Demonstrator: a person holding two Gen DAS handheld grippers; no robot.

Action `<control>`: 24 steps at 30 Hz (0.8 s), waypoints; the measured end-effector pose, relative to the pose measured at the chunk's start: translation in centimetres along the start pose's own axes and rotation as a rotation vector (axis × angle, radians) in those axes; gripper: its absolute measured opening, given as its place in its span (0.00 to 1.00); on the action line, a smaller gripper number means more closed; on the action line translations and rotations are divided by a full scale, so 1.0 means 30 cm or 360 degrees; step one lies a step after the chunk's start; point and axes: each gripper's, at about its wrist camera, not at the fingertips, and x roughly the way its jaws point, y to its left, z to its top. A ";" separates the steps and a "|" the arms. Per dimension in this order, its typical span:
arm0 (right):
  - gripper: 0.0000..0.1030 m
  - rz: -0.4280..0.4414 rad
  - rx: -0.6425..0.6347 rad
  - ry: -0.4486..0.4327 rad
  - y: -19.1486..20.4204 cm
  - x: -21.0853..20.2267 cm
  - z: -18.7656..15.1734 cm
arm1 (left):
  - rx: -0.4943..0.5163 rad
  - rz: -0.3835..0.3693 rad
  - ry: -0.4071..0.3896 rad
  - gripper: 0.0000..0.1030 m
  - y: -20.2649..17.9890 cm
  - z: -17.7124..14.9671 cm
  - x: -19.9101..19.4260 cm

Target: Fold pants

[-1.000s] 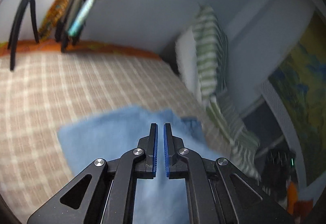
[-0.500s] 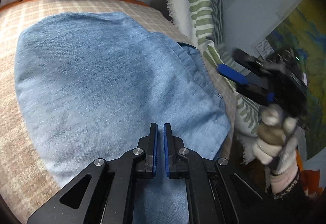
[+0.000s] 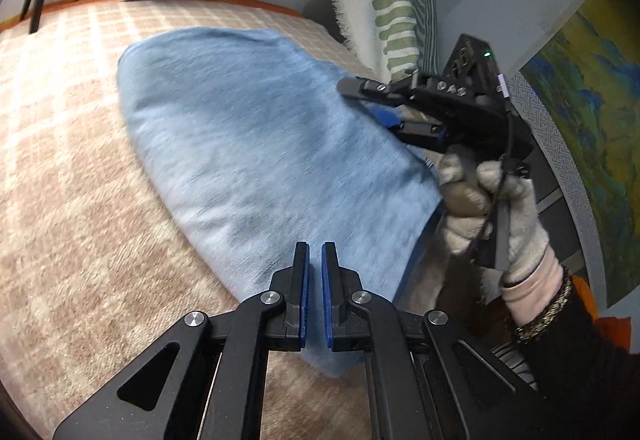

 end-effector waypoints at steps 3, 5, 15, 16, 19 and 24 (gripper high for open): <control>0.13 -0.0013 -0.0021 -0.0022 0.018 -0.007 -0.010 | -0.0017 -0.0005 -0.0009 0.04 0.007 -0.001 0.011; 0.06 -0.0034 -0.0020 -0.0050 0.032 -0.015 -0.015 | -0.0021 -0.0001 -0.0015 0.04 0.002 0.006 0.018; 0.02 -0.0217 -0.0161 -0.0336 0.082 -0.195 0.023 | 0.0085 0.0033 -0.0061 0.04 -0.063 0.072 0.005; 0.02 -0.0223 -0.0129 -0.0367 0.057 -0.225 0.034 | 0.0097 0.0026 -0.0056 0.04 -0.071 0.070 0.012; 0.02 -0.0317 -0.0062 -0.0446 -0.018 -0.303 0.058 | 0.0161 0.0018 -0.0039 0.04 -0.111 0.075 0.049; 0.00 -0.0479 0.0037 -0.0477 -0.138 -0.368 0.061 | 0.0246 -0.0012 0.0032 0.04 -0.186 0.092 0.154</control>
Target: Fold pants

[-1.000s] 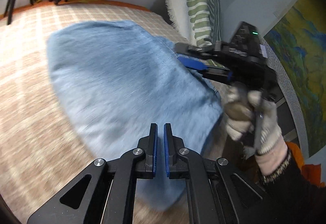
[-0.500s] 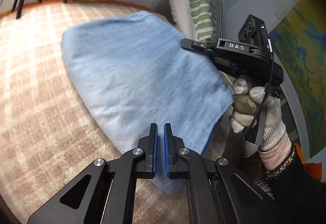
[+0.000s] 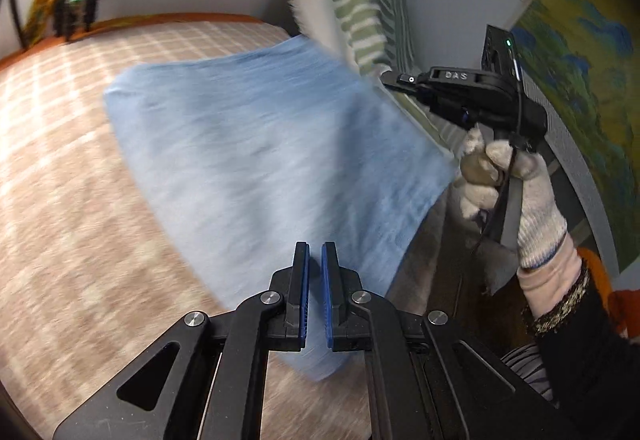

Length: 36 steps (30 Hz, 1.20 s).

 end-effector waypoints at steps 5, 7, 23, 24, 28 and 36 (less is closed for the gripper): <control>0.00 0.0055 0.0189 -0.0039 -0.154 -0.034 0.020 | 0.0046 0.0028 0.0075 0.04 -0.021 -0.012 0.077; 0.03 0.0064 0.0159 -0.0024 -0.162 -0.046 0.020 | 0.0034 0.0017 0.0074 0.04 -0.013 -0.014 0.084; 0.13 0.0118 -0.0120 0.0328 -0.078 0.013 -0.103 | 0.0180 0.0023 -0.0010 0.14 -0.126 -0.118 0.053; 0.09 0.0123 -0.0116 0.0324 -0.073 0.013 -0.106 | 0.0195 0.0033 -0.0010 0.14 -0.132 -0.119 0.053; 0.02 0.0061 -0.0183 0.0264 -0.026 -0.012 -0.108 | 0.0112 -0.0003 0.0022 0.18 -0.121 -0.092 0.044; 0.00 -0.0158 -0.0275 0.0227 -0.021 -0.038 -0.116 | 0.0021 0.0176 -0.0041 0.55 -0.058 -0.056 -0.054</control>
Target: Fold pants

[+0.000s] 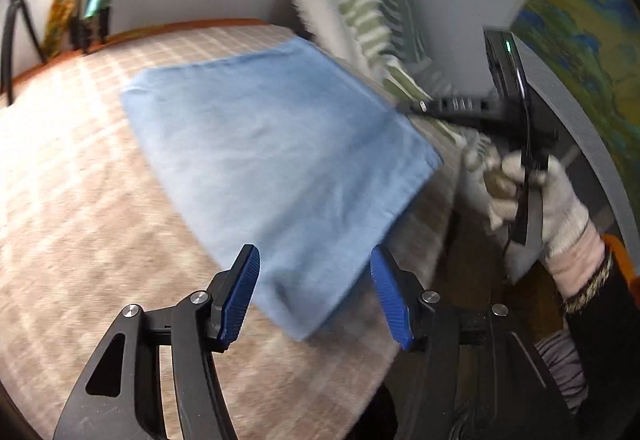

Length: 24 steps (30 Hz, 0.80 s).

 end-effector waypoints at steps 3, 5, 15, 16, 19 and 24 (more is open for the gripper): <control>0.01 -0.0095 -0.0095 0.0031 0.018 0.008 -0.005 | -0.0029 0.0071 -0.0028 0.55 0.032 0.013 -0.025; 0.05 -0.0101 -0.0097 0.0002 0.019 -0.014 0.000 | -0.0026 0.0116 -0.0049 0.55 0.044 0.015 -0.039; 0.78 0.0020 -0.0043 -0.0102 0.020 -0.044 0.013 | 0.0003 0.0283 -0.0173 0.55 0.056 0.025 -0.087; 0.78 0.0013 -0.0067 -0.0109 0.030 -0.040 0.010 | 0.0008 0.0301 -0.0180 0.55 0.056 0.030 -0.087; 0.80 -0.0001 -0.0110 -0.0105 0.055 -0.029 0.008 | 0.0026 0.0327 -0.0203 0.59 0.055 0.040 -0.085; 0.83 0.0025 -0.0141 -0.0091 0.068 0.001 0.008 | 0.0010 0.0316 -0.0212 0.62 0.062 0.054 -0.073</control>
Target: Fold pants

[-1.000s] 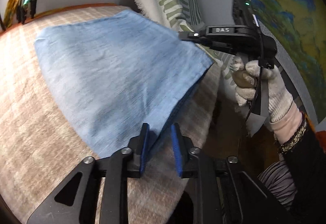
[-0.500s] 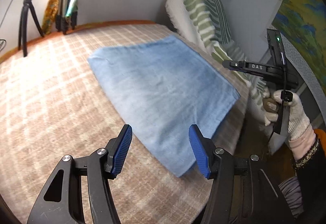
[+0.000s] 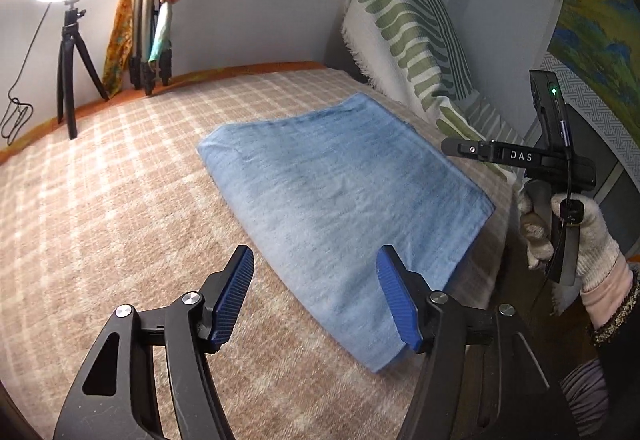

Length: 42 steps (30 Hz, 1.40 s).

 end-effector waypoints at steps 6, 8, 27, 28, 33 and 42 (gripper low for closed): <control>0.99 -0.0007 -0.0042 -0.0026 0.001 0.021 0.006 | -0.0276 -0.0218 0.0131 0.69 0.067 0.017 0.052; 1.00 -0.0010 -0.0086 -0.0012 -0.015 0.037 0.013 | -0.0362 -0.0266 0.0175 0.69 0.095 0.022 0.075; 1.00 0.0828 0.0185 0.0288 -0.278 0.294 0.027 | -0.0558 -0.0413 0.0287 0.69 0.182 0.024 0.223; 1.00 0.0881 0.0188 0.0320 -0.264 0.307 0.027 | -0.0564 -0.0416 0.0284 0.69 0.187 0.022 0.221; 0.89 0.0790 -0.0013 0.0373 -0.132 0.319 0.016 | -0.0596 -0.0459 0.0257 0.69 0.196 0.025 0.228; 0.39 0.0538 -0.0133 0.0360 -0.054 0.242 0.033 | -0.0586 -0.0354 0.0246 0.50 0.193 0.033 0.236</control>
